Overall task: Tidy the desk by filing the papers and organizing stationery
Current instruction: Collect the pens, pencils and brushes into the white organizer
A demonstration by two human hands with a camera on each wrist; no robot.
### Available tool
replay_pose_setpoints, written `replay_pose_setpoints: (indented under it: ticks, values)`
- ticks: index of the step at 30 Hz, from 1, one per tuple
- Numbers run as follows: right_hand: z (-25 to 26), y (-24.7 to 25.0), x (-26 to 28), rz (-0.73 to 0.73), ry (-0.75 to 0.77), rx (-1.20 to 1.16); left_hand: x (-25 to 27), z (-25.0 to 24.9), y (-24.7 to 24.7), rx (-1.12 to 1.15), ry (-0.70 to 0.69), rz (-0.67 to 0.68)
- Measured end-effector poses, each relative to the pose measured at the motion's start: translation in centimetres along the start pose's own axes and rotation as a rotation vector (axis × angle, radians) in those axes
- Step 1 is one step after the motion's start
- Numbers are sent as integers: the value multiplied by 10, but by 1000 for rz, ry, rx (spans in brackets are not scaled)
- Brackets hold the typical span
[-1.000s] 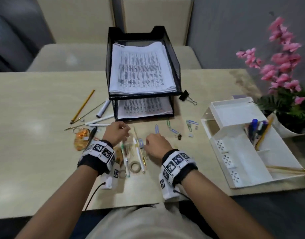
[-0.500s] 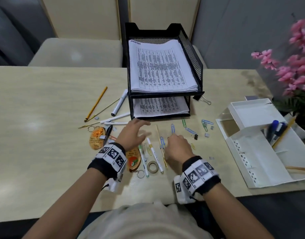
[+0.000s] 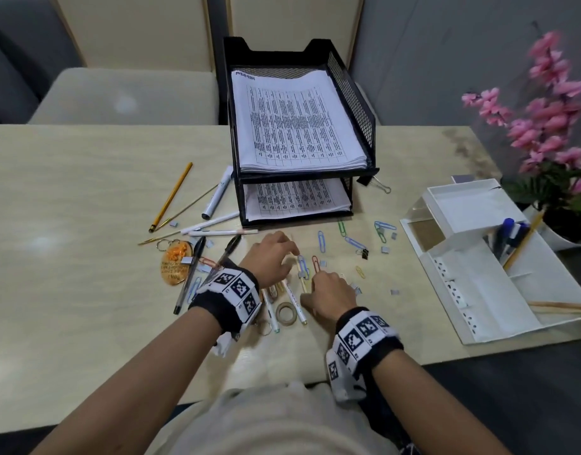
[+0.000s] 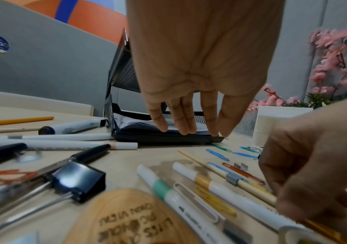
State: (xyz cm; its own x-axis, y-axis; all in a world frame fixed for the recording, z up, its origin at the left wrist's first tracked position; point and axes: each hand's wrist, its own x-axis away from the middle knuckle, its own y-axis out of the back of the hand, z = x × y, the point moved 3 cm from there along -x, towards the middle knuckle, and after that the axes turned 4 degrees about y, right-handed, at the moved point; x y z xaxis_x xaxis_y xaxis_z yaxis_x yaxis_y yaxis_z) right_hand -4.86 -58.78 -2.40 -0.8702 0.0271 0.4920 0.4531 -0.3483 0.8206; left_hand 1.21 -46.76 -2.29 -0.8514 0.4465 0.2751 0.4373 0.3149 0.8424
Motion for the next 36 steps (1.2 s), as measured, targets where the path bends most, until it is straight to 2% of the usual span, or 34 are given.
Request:
replay_pose_setpoints:
  ticks: [6,8,10,13,16,18,22,25,29,33,36]
  values:
    - [3,17,5,-26,-2,35,4,-6,1,-63,-95,52]
    - [6,42,11,-98,24,-13,4,-16,2,-79,-149,52]
    - [11,73,18,-230,82,-109,2,-28,2,-45,-189,47]
    - [18,111,22,-370,168,-300,-2,-41,10,208,-166,16]
    - [14,119,17,-400,135,-464,-6,-35,20,462,-64,-60]
    - [10,101,8,-343,82,-412,-5,-23,27,595,22,-141]
    - [19,26,-1,-33,101,-176,1,2,43,573,98,-367]
    - [25,-8,-1,14,102,-115,7,11,49,583,122,-421]
    - [26,-7,-3,-36,68,-92,11,24,46,679,272,-398]
    - [31,14,-1,-199,69,-434,17,33,34,764,443,-214]
    - [50,26,0,-210,192,-648,18,29,25,864,414,-69]
